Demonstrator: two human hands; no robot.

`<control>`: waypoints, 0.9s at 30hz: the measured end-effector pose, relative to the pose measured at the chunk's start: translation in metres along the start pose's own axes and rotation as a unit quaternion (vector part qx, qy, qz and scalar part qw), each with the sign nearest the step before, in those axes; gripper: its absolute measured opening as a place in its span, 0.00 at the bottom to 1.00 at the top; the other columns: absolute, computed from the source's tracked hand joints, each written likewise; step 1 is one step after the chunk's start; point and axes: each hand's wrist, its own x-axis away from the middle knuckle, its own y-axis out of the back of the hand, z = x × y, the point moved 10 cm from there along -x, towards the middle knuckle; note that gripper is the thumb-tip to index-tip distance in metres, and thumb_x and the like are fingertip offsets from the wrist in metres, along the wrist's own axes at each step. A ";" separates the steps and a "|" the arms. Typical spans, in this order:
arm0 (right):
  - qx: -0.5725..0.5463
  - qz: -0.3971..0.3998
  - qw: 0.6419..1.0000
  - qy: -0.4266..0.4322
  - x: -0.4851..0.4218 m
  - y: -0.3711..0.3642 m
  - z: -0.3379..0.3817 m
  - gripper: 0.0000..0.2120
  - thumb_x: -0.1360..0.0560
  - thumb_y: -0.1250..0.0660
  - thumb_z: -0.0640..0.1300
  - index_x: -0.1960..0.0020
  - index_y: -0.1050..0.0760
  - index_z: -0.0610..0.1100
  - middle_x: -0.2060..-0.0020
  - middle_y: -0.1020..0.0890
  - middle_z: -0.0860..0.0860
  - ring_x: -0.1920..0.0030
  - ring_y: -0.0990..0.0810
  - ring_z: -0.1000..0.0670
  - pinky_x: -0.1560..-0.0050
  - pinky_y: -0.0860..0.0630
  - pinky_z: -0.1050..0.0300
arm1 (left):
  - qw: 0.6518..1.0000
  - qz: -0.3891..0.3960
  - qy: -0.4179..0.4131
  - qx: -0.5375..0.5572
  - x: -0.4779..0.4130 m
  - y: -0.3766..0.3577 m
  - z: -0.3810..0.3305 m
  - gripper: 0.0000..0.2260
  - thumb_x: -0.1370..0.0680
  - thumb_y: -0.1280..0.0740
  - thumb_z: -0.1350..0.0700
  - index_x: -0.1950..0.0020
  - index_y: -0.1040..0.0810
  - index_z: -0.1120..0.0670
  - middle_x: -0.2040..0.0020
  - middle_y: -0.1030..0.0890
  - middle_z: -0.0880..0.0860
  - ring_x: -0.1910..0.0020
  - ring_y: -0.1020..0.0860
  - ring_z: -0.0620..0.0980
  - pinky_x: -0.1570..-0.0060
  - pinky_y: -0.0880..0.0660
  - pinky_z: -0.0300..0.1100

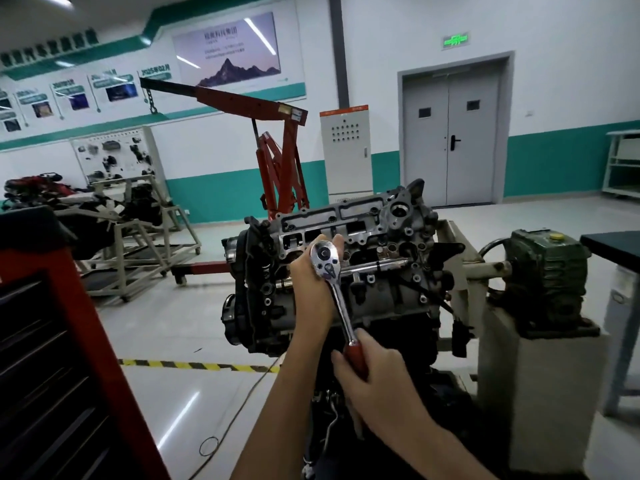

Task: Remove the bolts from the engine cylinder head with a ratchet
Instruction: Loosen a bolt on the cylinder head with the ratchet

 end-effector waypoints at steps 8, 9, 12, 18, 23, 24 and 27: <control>0.157 0.122 0.980 0.035 -0.034 0.039 0.004 0.13 0.25 0.36 0.43 0.66 0.36 0.52 0.72 0.29 0.52 0.77 0.32 0.57 0.74 0.34 0.69 | 0.973 0.188 -0.091 -0.095 -0.018 -0.008 -0.029 0.18 0.22 0.35 0.52 0.72 0.34 0.44 0.76 0.34 0.44 0.74 0.37 0.41 0.70 0.38 0.39; 0.218 0.162 0.961 0.055 -0.047 0.054 0.008 0.12 0.25 0.36 0.43 0.65 0.34 0.52 0.72 0.28 0.53 0.77 0.30 0.57 0.73 0.31 0.67 | 0.968 0.207 -0.094 -0.102 -0.018 -0.009 -0.030 0.19 0.22 0.35 0.54 0.73 0.33 0.43 0.76 0.33 0.44 0.75 0.38 0.41 0.70 0.39 0.38; 0.401 0.151 0.894 0.131 -0.084 0.091 0.030 0.07 0.26 0.37 0.44 0.63 0.30 0.46 0.75 0.27 0.54 0.76 0.28 0.59 0.72 0.26 0.63 | 0.981 0.173 -0.056 -0.063 -0.009 -0.006 -0.026 0.17 0.24 0.36 0.61 0.72 0.28 0.46 0.75 0.30 0.43 0.75 0.38 0.39 0.70 0.39 0.38; 0.258 0.035 0.963 0.062 -0.034 0.051 0.003 0.14 0.27 0.34 0.46 0.67 0.37 0.53 0.75 0.29 0.55 0.78 0.30 0.58 0.74 0.34 0.72 | 0.999 0.041 -0.025 0.003 0.000 0.006 -0.014 0.18 0.21 0.34 0.57 0.68 0.36 0.49 0.74 0.34 0.43 0.71 0.37 0.41 0.69 0.38 0.36; -0.011 -0.067 0.998 0.000 0.004 -0.012 0.002 0.17 0.27 0.33 0.41 0.67 0.38 0.51 0.80 0.32 0.54 0.80 0.31 0.56 0.76 0.38 0.72 | 0.998 0.005 0.001 0.060 -0.003 0.006 -0.006 0.19 0.23 0.33 0.61 0.69 0.35 0.47 0.74 0.34 0.41 0.66 0.35 0.42 0.56 0.32 0.31; -0.047 -0.053 0.997 -0.017 0.005 -0.021 0.001 0.15 0.26 0.34 0.41 0.67 0.37 0.49 0.79 0.32 0.53 0.80 0.33 0.55 0.77 0.36 0.68 | 0.998 0.017 0.005 0.068 -0.003 0.004 -0.005 0.18 0.24 0.33 0.60 0.69 0.33 0.46 0.73 0.33 0.41 0.65 0.34 0.44 0.53 0.30 0.34; -0.007 0.006 1.000 -0.029 -0.004 -0.006 -0.001 0.13 0.28 0.34 0.39 0.68 0.35 0.44 0.80 0.33 0.52 0.81 0.34 0.56 0.79 0.37 0.65 | 0.998 0.050 -0.025 -0.001 -0.005 0.005 -0.012 0.17 0.23 0.33 0.58 0.69 0.34 0.44 0.75 0.31 0.41 0.70 0.34 0.39 0.58 0.31 0.40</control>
